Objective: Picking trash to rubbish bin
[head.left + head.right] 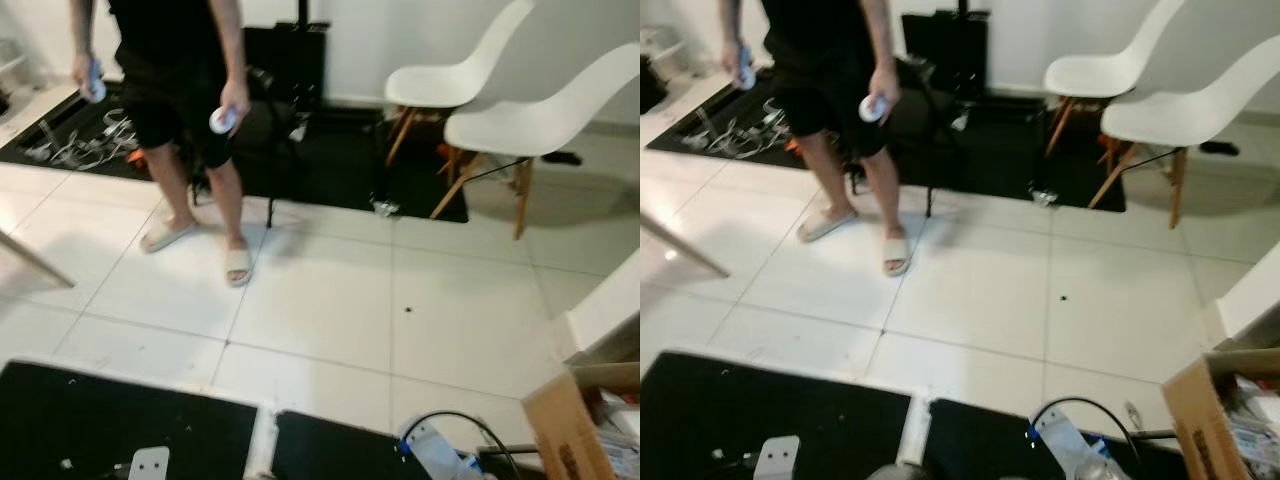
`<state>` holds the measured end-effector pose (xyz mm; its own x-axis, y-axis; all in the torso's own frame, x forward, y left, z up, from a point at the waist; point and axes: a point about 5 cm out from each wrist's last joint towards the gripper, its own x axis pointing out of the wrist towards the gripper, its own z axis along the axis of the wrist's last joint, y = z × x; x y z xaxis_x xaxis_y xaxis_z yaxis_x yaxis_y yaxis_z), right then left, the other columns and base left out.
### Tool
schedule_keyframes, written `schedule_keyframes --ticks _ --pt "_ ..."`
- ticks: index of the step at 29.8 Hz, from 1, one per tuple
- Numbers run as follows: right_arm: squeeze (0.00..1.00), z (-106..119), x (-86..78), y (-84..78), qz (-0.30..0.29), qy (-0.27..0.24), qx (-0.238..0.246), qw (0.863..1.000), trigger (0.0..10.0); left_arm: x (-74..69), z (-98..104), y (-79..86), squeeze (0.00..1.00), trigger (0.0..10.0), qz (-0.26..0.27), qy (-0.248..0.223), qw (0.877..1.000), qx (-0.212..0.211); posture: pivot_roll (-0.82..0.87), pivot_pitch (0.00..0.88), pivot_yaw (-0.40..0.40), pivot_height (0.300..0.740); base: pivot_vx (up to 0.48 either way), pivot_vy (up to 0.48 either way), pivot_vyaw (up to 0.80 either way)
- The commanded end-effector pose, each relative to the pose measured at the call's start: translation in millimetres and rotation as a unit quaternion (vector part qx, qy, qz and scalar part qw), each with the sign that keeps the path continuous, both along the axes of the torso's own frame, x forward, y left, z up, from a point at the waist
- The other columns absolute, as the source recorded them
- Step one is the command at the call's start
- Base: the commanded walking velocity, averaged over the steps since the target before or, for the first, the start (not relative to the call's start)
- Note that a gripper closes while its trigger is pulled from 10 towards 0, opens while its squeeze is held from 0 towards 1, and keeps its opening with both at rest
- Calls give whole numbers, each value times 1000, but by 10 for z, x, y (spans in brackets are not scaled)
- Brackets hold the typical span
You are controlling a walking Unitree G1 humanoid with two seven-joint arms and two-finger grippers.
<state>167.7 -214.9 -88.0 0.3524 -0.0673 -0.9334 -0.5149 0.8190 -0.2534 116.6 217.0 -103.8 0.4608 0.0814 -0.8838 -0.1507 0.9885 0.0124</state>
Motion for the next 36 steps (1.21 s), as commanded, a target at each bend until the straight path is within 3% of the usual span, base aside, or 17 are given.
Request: schedule_keyframes --ticks 1,5,12,14,18,22,23,27,36 --pt "0 -20 -56 -20 -7 11 0 1000 10000 9 22 98 0 10000 13 -2 1000 10 -9 67 7 740 0 0 738" --pt "0 25 47 -24 -6 -1 0 1000 10000 35 30 103 0 10000 12 -3 1000 13 8 70 2 740 0 0 738" --pt "0 204 367 -121 -41 -50 -2 998 10000 133 53 77 0 10000 9 -13 1000 12 7 66 -11 740 0 0 738" --pt "0 226 397 -141 -55 -57 1 997 10000 142 57 77 0 10000 11 -15 1000 11 7 66 -11 740 0 0 738" --pt "0 301 460 -286 -139 -84 19 987 10000 87 58 151 0 10000 31 -17 999 11 9 87 -7 740 0 0 738" --pt "0 303 463 -289 -147 -87 24 985 10000 53 59 200 0 10000 50 -17 999 12 11 84 -8 740 0 0 738" --pt "0 278 431 -270 -153 -84 28 984 10000 -52 50 288 0 10000 71 -8 997 17 12 85 -1 740 0 0 738" --pt "0 236 405 -170 -149 -79 37 985 10000 -173 43 376 0 10000 80 5 997 24 40 90 -3 740 0 0 738" --pt "0 175 406 114 -104 -68 53 991 10000 -107 98 481 0 10000 106 -21 994 32 96 94 8 740 0 0 738"
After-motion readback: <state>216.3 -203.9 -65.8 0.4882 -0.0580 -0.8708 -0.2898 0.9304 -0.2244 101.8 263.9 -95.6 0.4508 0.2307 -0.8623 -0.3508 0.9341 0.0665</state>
